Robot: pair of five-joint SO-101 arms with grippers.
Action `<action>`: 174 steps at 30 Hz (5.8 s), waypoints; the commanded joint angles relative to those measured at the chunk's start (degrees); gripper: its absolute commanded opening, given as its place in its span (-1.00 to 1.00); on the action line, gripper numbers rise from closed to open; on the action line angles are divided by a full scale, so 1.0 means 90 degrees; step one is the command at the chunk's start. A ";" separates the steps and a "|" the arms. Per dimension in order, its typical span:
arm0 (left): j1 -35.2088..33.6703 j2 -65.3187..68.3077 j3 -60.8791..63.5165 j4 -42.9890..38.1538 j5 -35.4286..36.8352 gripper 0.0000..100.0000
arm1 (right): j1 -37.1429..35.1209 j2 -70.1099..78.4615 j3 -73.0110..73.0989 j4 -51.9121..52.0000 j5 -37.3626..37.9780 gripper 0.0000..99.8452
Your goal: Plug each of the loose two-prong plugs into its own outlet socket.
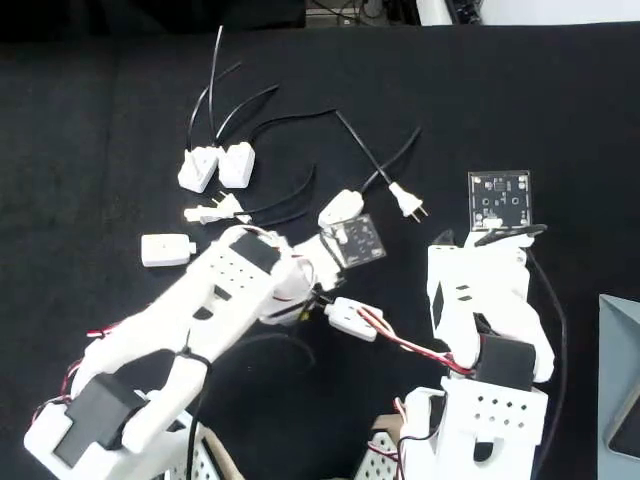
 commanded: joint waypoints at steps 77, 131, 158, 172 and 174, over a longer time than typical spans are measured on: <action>-0.2076 -0.3516 0.1958 0.1114 0.0967 -0.94 | 0.0088 -0.0015 -0.0337 -0.0068 0.0049 -0.70; -0.5221 -0.9739 0.5426 0.1211 0.2774 -0.44 | -0.0449 0.7448 -0.5514 0.1768 0.2110 -0.69; -0.5231 -1.0081 0.5621 0.1631 0.2422 -0.44 | -0.1133 1.1707 -0.8913 0.1739 0.3438 -0.70; -0.5231 -1.0081 0.5621 0.1631 0.2422 -0.44 | -0.0733 1.2908 -1.0154 0.1788 0.3438 -0.71; -0.5231 -1.0081 0.5621 0.1631 0.2422 -0.44 | -0.0733 1.2899 -1.0154 0.1788 0.3448 -0.76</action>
